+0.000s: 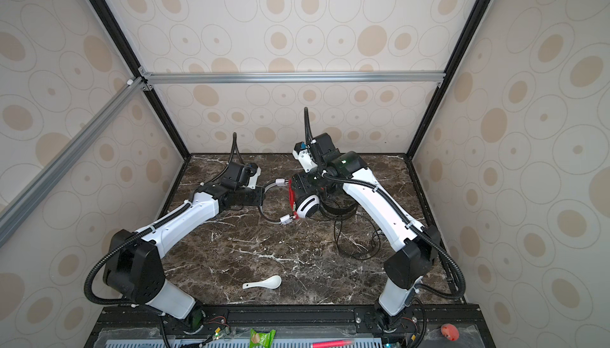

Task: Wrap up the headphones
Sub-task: 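Lower the wrapped white headphones onto the table with the left gripper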

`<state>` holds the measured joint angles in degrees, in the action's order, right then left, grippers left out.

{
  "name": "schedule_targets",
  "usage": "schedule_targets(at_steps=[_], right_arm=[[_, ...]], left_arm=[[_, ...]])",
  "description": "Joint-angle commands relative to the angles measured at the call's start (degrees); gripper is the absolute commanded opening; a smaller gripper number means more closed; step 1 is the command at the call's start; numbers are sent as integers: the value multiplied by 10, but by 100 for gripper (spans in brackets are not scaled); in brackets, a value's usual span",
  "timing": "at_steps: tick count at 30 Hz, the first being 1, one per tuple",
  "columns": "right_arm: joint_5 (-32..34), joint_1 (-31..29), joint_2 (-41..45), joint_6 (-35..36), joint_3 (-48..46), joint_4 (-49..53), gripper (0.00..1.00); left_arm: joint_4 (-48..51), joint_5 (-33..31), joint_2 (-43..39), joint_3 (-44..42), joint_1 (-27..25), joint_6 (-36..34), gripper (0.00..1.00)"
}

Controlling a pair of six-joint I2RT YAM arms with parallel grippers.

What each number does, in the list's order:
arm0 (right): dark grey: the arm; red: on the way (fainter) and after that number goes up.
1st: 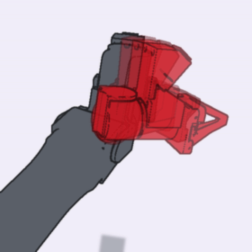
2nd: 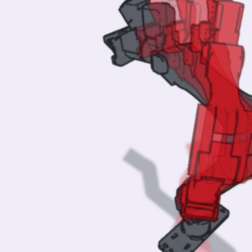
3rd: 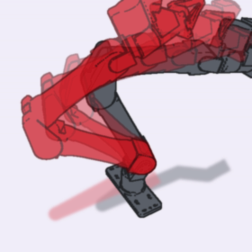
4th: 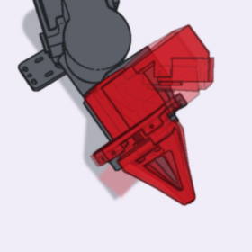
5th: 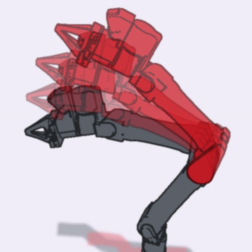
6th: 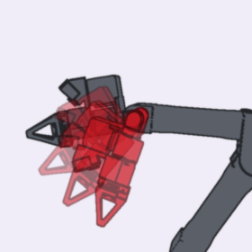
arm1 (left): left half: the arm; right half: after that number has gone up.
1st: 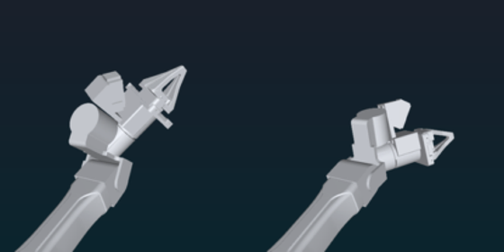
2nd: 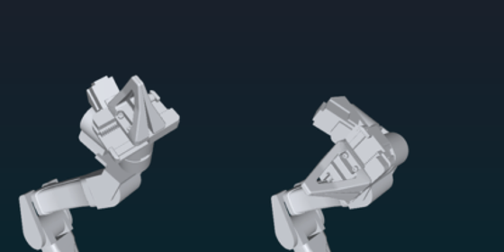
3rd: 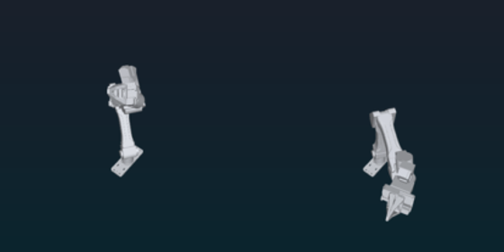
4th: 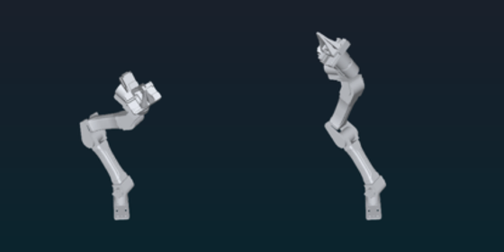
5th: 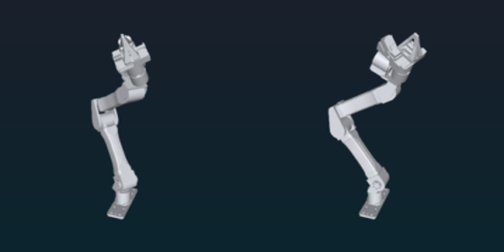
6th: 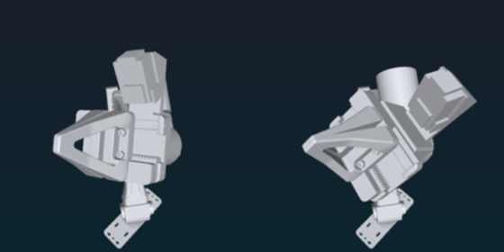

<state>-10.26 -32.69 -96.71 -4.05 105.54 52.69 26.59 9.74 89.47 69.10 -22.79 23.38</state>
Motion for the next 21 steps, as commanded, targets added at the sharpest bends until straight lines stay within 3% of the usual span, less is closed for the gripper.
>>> schedule_targets(at_steps=[1,11,21], right_arm=[[-8,11,27,-8,5,-25,76],[-17,11,48,3,-18,-54,78],[-4,19,50,15,-14,-33,79]], left_arm=[[-7,4,-23,-7,22,26,0],[-54,34,-3,-31,91,13,0],[-97,65,104,31,169,-4,0]])
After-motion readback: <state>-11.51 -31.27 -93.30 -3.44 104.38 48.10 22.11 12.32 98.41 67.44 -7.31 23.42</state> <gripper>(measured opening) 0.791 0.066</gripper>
